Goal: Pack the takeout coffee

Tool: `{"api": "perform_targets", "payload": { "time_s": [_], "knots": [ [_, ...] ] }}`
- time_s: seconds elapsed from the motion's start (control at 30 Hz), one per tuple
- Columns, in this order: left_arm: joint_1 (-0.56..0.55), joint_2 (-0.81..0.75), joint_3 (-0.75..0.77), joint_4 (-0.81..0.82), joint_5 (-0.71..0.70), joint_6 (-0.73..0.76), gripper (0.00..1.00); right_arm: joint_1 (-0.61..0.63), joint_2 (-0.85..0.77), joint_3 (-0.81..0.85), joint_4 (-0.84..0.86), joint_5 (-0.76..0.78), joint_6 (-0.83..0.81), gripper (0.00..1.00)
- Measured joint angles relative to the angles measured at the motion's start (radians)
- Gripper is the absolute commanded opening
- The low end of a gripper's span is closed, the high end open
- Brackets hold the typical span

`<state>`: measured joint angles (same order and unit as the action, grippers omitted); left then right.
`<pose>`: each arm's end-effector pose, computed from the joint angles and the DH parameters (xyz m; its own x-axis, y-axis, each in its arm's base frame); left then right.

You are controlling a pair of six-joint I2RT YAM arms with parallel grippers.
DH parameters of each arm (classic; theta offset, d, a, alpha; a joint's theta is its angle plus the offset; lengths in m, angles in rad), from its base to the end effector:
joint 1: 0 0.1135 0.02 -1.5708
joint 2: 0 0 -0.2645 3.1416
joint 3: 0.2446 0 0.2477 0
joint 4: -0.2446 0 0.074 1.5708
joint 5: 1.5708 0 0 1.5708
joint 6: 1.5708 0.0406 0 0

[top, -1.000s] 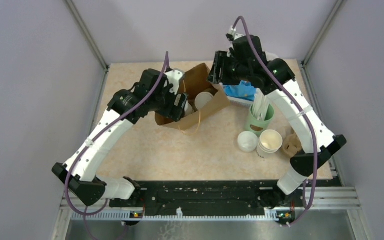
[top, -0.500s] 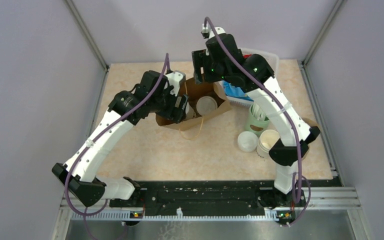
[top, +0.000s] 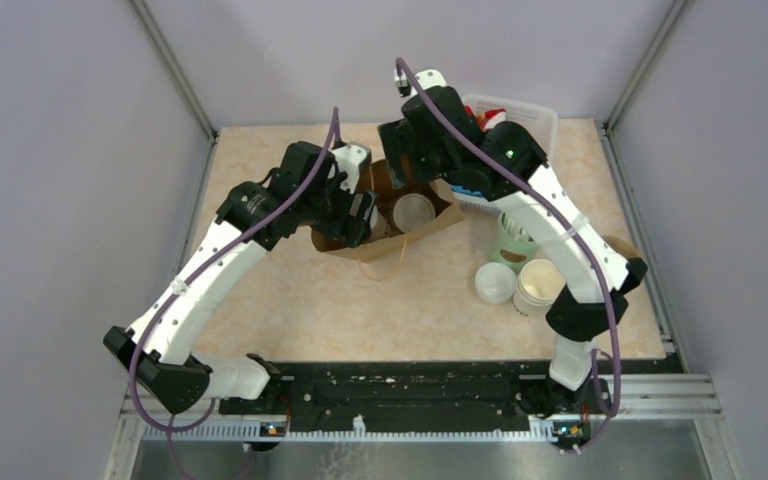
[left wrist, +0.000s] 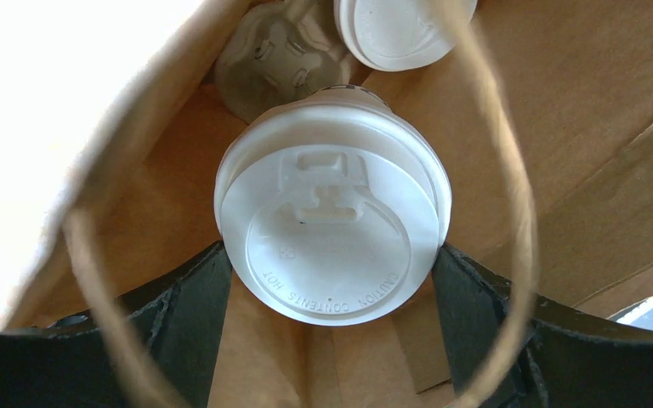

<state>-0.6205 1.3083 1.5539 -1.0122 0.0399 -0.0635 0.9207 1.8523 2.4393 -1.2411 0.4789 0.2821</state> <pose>0.2044 -0.1481 0.4061 -0.6016 0.3520 -0.7171 0.5673 0.8202 -0.0733 0.2253 0.2654 0.4837 -0.4888 -0.2346 -0.8403 -0.3634 0.9304 -0.0484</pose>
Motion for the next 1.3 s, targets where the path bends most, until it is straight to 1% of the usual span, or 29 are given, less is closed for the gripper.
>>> {"api": "perform_targets", "payload": {
  "time_s": [0.17,0.2,0.27,0.33,0.4,0.5,0.63,0.83,0.97,1.03,1.17,1.3],
  "knots": [
    [0.000,0.000,0.000,-0.002,0.000,0.008,0.39,0.000,-0.094,-0.056,0.017,-0.015,-0.002,0.86],
    [0.000,0.000,0.000,-0.002,0.000,0.010,0.39,0.000,-0.114,-0.069,0.026,-0.018,-0.002,0.84],
    [0.000,0.000,0.000,-0.002,0.000,0.011,0.39,0.000,-0.145,-0.091,0.041,-0.021,-0.006,0.76],
    [0.000,0.000,0.000,-0.002,0.000,0.012,0.39,0.000,-0.168,-0.113,0.051,-0.022,-0.018,0.72],
    [0.000,0.000,0.000,-0.002,0.000,0.012,0.39,0.000,-0.171,-0.122,0.052,-0.026,-0.024,0.69],
    [0.000,0.000,0.000,-0.004,-0.003,0.014,0.39,0.002,-0.144,-0.115,0.047,-0.029,-0.029,0.67],
    [0.000,0.000,0.000,-0.005,-0.008,0.015,0.39,0.014,-0.056,-0.051,0.029,0.040,-0.035,0.54],
    [0.000,-0.002,0.002,-0.009,-0.040,0.014,0.38,0.033,0.054,0.003,0.008,0.172,-0.043,0.21],
    [0.000,-0.024,0.002,-0.029,-0.087,0.014,0.38,0.053,0.060,0.006,-0.008,0.205,-0.008,0.03],
    [0.000,-0.044,0.002,-0.041,-0.102,0.015,0.37,0.058,0.060,0.015,-0.009,0.204,0.018,0.00],
    [0.000,-0.087,0.014,-0.074,-0.130,0.024,0.37,0.059,0.058,0.016,-0.004,0.154,0.087,0.00],
    [0.000,-0.112,0.060,-0.114,-0.162,0.045,0.37,0.059,0.045,0.001,0.037,0.090,0.139,0.00]
  ]
}}
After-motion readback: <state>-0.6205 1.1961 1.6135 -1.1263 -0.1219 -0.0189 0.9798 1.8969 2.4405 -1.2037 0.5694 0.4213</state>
